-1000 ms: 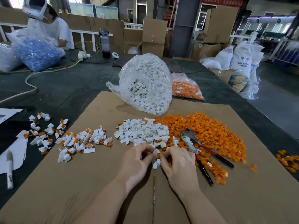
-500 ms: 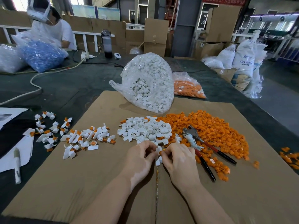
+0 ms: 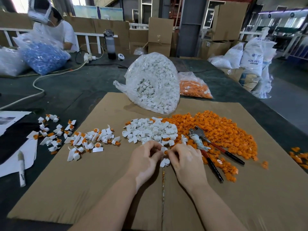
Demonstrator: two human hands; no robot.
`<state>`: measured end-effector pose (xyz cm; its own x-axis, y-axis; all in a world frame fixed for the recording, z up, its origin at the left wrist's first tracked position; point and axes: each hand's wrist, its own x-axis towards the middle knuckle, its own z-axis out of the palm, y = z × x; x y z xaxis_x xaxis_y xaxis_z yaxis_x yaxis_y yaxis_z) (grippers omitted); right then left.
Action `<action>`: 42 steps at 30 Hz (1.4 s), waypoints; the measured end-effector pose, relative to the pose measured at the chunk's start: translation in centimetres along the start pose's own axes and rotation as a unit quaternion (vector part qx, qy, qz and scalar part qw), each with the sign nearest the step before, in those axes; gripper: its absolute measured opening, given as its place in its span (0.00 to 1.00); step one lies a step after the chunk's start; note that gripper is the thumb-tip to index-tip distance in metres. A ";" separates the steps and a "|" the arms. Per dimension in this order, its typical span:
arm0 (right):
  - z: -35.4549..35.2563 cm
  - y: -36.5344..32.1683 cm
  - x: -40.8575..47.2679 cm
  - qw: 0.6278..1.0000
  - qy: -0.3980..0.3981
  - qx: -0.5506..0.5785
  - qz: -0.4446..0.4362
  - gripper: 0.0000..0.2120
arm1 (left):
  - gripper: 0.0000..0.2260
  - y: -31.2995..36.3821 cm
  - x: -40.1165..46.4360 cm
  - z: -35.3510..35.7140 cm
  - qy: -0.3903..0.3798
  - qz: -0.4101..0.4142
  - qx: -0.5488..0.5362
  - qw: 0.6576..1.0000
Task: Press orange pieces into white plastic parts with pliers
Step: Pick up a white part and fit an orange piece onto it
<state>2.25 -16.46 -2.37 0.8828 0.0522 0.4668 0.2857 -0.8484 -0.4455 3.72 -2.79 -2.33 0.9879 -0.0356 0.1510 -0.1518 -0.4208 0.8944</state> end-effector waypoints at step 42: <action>-0.2 -0.4 0.1 0.997 0.026 -0.043 -0.066 0.12 | 0.03 -0.2 0.5 0.3 -0.009 -0.039 -0.037 0.999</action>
<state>2.14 -16.22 -2.04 0.8190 0.1408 0.5563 0.3629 -0.8780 -0.3120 4.22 -3.05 -2.54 0.9971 -0.0222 0.0729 -0.0761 -0.3551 0.9317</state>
